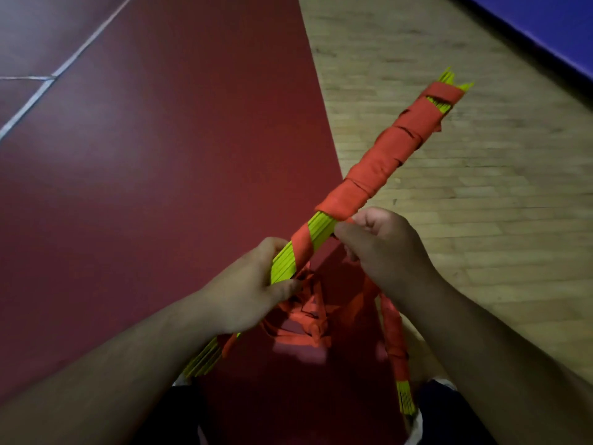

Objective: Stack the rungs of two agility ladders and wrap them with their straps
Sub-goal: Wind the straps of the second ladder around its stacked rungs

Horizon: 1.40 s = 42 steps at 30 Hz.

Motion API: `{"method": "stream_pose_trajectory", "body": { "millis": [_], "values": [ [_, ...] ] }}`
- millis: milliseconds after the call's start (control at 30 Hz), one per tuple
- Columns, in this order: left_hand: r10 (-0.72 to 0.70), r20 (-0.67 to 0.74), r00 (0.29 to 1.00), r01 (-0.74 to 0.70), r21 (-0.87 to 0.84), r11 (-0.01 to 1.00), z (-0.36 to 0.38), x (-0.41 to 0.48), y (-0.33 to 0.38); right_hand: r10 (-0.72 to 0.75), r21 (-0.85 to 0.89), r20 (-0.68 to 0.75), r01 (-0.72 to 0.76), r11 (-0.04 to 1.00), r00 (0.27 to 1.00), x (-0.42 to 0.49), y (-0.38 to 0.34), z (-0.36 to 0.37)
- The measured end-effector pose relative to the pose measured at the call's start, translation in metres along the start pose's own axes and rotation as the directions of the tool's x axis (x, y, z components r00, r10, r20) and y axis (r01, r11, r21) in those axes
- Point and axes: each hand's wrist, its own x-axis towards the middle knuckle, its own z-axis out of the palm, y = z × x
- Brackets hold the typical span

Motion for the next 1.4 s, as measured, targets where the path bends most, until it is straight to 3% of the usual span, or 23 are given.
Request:
{"method": "stream_pose_trajectory", "body": {
  "millis": [133, 267, 367, 433, 533, 633, 733, 800, 933, 1067, 1267, 1400],
  "values": [
    [0.036, -0.158, 0.987, -0.011, 0.155, 0.988, 0.011, -0.001, 0.003, 0.065, -0.027, -0.052, -0.067, 0.997, 0.996, -0.004, 0.001, 0.008],
    [0.089, -0.361, 0.928, 0.035, 0.324, 0.946, 0.026, -0.006, 0.020, 0.292, 0.034, -0.149, -0.290, 0.956, 0.945, 0.003, 0.005, 0.013],
    [0.147, -0.370, 0.917, 0.006, 0.383, 0.924, 0.019, -0.004, 0.022, 0.345, 0.085, -0.163, -0.335, 0.938, 0.925, 0.006, 0.011, 0.013],
    [0.130, -0.329, 0.936, -0.023, 0.310, 0.950, 0.010, 0.000, 0.018, 0.343, 0.109, -0.159, -0.329, 0.938, 0.926, 0.005, 0.013, 0.014],
    [-0.040, -0.174, 0.984, 0.052, 0.069, 0.996, -0.012, 0.007, 0.009, 0.331, 0.151, -0.129, -0.311, 0.938, 0.935, 0.006, 0.015, 0.014],
    [-0.148, 0.218, 0.965, 0.184, -0.155, 0.971, -0.031, 0.007, 0.002, 0.293, 0.268, -0.038, -0.273, 0.924, 0.955, 0.009, 0.014, 0.008],
    [-0.022, 0.554, 0.832, 0.355, -0.501, 0.789, -0.028, -0.001, -0.004, 0.227, 0.336, 0.074, -0.239, 0.911, 0.971, 0.008, 0.011, 0.010],
    [0.079, 0.600, 0.796, 0.396, -0.616, 0.681, -0.020, -0.007, -0.003, 0.170, 0.346, 0.081, -0.188, 0.919, 0.982, 0.007, 0.007, 0.011],
    [0.088, 0.411, 0.907, 0.278, -0.744, 0.607, -0.009, -0.007, 0.002, -0.010, 0.115, -0.006, 0.011, 0.993, 1.000, 0.010, -0.002, 0.001],
    [-0.004, 0.250, 0.968, 0.184, -0.703, 0.687, -0.007, -0.003, 0.007, -0.064, -0.121, -0.036, 0.059, 0.991, 0.997, 0.012, -0.002, -0.003],
    [-0.069, 0.174, 0.982, 0.157, -0.563, 0.811, -0.002, -0.002, 0.012, 0.079, -0.067, -0.065, -0.083, 0.994, 0.995, 0.015, 0.006, -0.002],
    [-0.135, 0.006, 0.991, 0.129, -0.325, 0.937, 0.000, 0.000, 0.009, 0.127, 0.032, -0.039, -0.126, 0.992, 0.991, 0.016, 0.008, -0.004]
  ]
}}
